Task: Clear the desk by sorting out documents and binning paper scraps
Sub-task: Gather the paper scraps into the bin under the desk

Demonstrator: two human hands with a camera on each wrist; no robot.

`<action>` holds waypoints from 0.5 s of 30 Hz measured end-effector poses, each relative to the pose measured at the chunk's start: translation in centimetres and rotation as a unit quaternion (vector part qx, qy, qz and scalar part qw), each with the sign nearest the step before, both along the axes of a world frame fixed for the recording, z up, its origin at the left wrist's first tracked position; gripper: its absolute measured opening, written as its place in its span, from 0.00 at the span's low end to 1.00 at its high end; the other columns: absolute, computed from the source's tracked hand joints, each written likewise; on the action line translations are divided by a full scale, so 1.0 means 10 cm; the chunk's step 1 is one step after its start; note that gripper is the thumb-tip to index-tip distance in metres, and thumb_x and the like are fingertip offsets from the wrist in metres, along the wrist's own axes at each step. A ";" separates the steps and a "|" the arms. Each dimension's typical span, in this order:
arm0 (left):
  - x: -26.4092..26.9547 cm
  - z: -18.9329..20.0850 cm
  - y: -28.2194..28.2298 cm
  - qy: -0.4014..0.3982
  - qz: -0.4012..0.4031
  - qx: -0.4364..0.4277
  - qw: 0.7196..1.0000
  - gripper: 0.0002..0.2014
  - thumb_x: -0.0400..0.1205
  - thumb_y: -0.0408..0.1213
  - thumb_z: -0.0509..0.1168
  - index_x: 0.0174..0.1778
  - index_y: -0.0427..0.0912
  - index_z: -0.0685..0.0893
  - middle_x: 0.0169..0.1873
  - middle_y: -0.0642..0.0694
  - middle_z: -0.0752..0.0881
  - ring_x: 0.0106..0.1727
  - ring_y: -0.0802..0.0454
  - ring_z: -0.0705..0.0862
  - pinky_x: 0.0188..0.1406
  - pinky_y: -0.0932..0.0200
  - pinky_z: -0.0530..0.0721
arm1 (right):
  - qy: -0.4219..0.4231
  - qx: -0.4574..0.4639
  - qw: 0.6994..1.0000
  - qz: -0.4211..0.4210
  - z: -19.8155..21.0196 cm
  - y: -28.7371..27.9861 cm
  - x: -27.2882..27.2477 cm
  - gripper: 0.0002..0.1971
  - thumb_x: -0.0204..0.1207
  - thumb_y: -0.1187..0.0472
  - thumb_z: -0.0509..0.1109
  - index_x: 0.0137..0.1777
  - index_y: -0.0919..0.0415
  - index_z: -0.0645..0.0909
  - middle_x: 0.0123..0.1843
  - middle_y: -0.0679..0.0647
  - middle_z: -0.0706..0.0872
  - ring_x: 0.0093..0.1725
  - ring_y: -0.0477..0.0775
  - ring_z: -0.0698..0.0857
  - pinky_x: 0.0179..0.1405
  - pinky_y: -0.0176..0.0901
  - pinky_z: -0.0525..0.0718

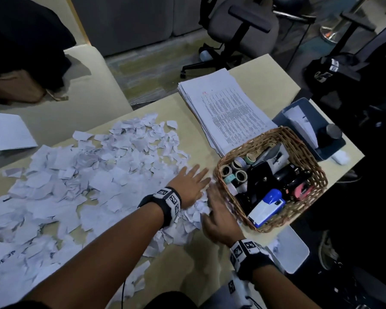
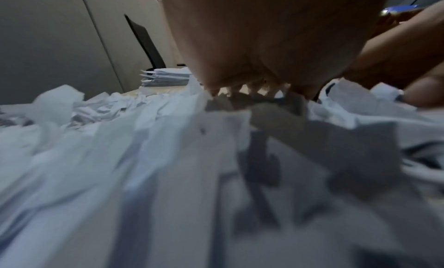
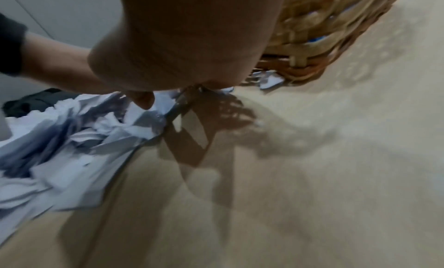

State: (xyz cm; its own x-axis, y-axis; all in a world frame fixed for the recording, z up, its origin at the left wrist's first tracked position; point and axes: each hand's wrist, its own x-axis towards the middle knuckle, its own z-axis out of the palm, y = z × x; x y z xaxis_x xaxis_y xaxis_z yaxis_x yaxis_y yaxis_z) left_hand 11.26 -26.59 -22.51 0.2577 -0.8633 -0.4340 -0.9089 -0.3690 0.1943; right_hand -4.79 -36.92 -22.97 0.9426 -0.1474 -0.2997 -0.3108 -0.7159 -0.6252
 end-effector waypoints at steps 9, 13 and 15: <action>-0.15 0.02 -0.03 -0.003 -0.062 -0.019 0.998 0.28 0.90 0.43 0.48 0.86 0.48 0.49 0.86 0.48 0.48 0.85 0.38 0.44 0.80 0.33 0.52 | -0.063 -0.035 0.985 -0.155 0.05 0.30 -0.35 0.27 0.80 0.62 0.58 0.81 0.62 0.66 0.82 0.55 0.67 0.83 0.52 0.62 0.82 0.53 0.62; -0.26 0.04 -0.06 -0.031 -0.061 -0.031 0.997 0.25 0.90 0.49 0.46 0.81 0.43 0.64 0.84 0.45 0.59 0.83 0.37 0.56 0.77 0.35 0.60 | -0.003 -0.062 0.982 -0.180 -0.05 0.21 -0.53 0.28 0.78 0.56 0.55 0.79 0.60 0.62 0.78 0.60 0.70 0.78 0.60 0.68 0.80 0.55 0.65; -0.28 0.04 -0.01 -0.048 -0.060 -0.054 0.996 0.23 0.90 0.49 0.46 0.77 0.43 0.69 0.80 0.44 0.66 0.80 0.36 0.62 0.75 0.39 0.62 | 0.025 -0.053 0.984 -0.167 -0.05 0.25 -0.57 0.31 0.80 0.54 0.57 0.83 0.58 0.58 0.85 0.58 0.59 0.84 0.56 0.57 0.83 0.48 0.57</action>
